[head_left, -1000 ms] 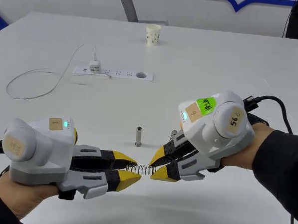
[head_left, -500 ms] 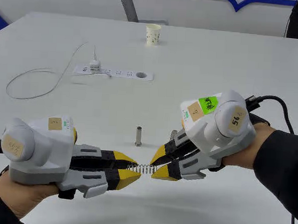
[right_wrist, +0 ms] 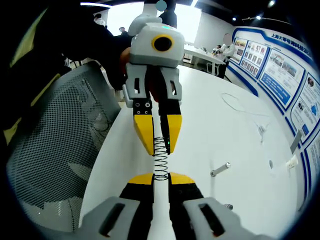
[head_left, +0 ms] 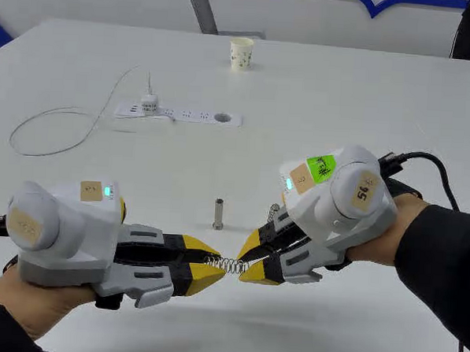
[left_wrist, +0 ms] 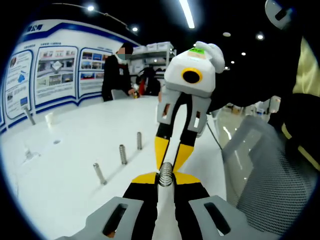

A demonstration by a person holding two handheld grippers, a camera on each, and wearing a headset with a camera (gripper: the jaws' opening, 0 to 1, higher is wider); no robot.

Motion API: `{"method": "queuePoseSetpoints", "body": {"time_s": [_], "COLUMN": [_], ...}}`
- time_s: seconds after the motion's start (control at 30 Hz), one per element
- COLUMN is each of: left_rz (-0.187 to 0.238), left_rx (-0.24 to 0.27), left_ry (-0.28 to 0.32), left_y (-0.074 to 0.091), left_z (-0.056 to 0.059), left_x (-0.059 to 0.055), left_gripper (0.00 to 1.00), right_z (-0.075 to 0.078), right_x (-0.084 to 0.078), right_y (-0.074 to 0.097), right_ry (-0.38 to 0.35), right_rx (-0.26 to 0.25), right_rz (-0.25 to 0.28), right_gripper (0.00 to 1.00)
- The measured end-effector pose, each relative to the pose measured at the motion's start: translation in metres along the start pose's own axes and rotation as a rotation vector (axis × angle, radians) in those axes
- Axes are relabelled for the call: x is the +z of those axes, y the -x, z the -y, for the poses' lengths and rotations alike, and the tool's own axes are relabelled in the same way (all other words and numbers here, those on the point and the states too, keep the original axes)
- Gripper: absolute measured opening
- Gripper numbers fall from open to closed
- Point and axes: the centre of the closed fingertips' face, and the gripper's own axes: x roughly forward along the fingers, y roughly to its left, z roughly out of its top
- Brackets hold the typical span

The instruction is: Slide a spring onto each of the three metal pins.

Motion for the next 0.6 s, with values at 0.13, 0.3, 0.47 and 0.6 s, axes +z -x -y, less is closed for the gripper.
{"method": "queuePoseSetpoints", "body": {"time_s": [0.13, 0.3, 0.47, 0.6], "left_rz": [-0.003, 0.001, 0.004, 0.011], "left_rx": [-0.004, -0.008, -0.012, -0.016], "left_ry": [-0.006, -0.014, -0.018, -0.019], "left_y": [-0.0014, -0.0027, -0.0031, -0.0031], "left_z": [0.0016, 0.003, 0.0045, 0.0058], "left_x": [0.0003, 0.003, 0.0057, 0.0086], "left_gripper": [0.1, 0.1, 0.1, 0.1], "right_z": [-0.0019, -0.003, -0.0045, -0.0058], "right_x": [-0.002, -0.0032, -0.0031, -0.0022], "right_y": [-0.0019, -0.0028, -0.0047, -0.0058], "right_ry": [0.0, -0.005, -0.005, -0.007], "right_rx": [0.005, 0.011, 0.016, 0.018], "right_rz": [-0.008, -0.013, -0.018, -0.016], "right_gripper": [0.11, 0.11, 0.11, 0.11]}}
